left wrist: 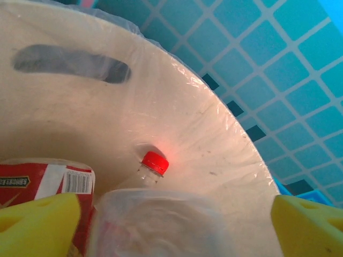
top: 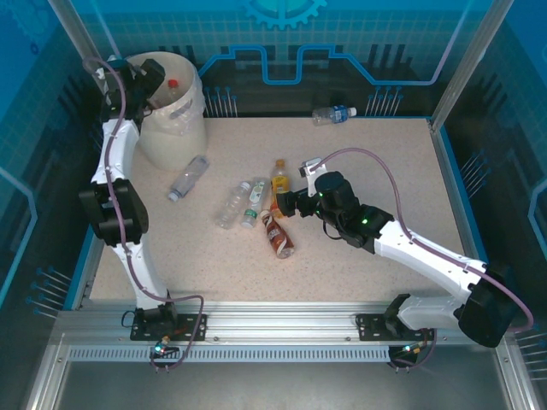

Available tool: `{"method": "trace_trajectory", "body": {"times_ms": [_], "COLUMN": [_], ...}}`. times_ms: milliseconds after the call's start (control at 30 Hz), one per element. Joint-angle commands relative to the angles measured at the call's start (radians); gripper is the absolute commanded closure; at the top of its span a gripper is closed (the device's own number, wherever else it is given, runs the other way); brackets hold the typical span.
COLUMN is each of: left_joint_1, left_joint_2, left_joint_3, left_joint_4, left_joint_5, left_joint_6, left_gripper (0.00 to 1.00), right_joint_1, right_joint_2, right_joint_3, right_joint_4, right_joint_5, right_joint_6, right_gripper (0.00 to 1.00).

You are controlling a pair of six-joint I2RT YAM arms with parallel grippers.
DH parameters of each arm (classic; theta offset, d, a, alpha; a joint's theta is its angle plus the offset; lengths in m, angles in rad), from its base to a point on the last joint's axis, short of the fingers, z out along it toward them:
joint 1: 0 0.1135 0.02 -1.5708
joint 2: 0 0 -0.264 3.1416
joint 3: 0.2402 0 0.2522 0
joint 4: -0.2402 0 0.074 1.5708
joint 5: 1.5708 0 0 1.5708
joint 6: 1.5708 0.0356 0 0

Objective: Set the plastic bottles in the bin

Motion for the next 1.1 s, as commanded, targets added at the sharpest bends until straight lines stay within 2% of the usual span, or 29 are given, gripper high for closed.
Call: {"method": "trace_trajectory", "body": {"times_ms": [0,200,433,633,867,1067], "left_joint_1": [-0.011,-0.037,-0.079,-0.147,-0.214,-0.245], "left_joint_2": [-0.007,-0.039,-0.128,-0.260,-0.487,-0.605], "left_joint_3": [0.076,0.137,0.085,-0.065,-0.357,-0.476], "left_joint_4": [-0.065,-0.160,-0.166,-0.111,-0.002,-0.068], "left_joint_5": [0.003,-0.035,-0.042,-0.056,-0.048,-0.032], "left_joint_6": [0.038,0.117,0.180,0.256,0.324,0.415], "left_gripper": [0.01,0.01,0.01,0.01,0.01,0.01], "right_joint_1": [-0.013,-0.013,-0.014,-0.015,-0.021,-0.027], "right_joint_2": [0.005,0.006,0.006,0.005,-0.002,-0.016], "right_joint_3": [0.019,0.021,0.021,0.019,0.002,-0.013], "right_joint_4": [-0.009,-0.010,-0.008,-0.002,0.025,0.039], "right_joint_5": [0.009,0.008,0.006,0.003,0.004,0.011], "right_joint_6": [0.015,0.018,0.024,0.034,0.072,0.079], "right_gripper": [0.00,0.00,0.00,0.00,0.00,0.00]}}
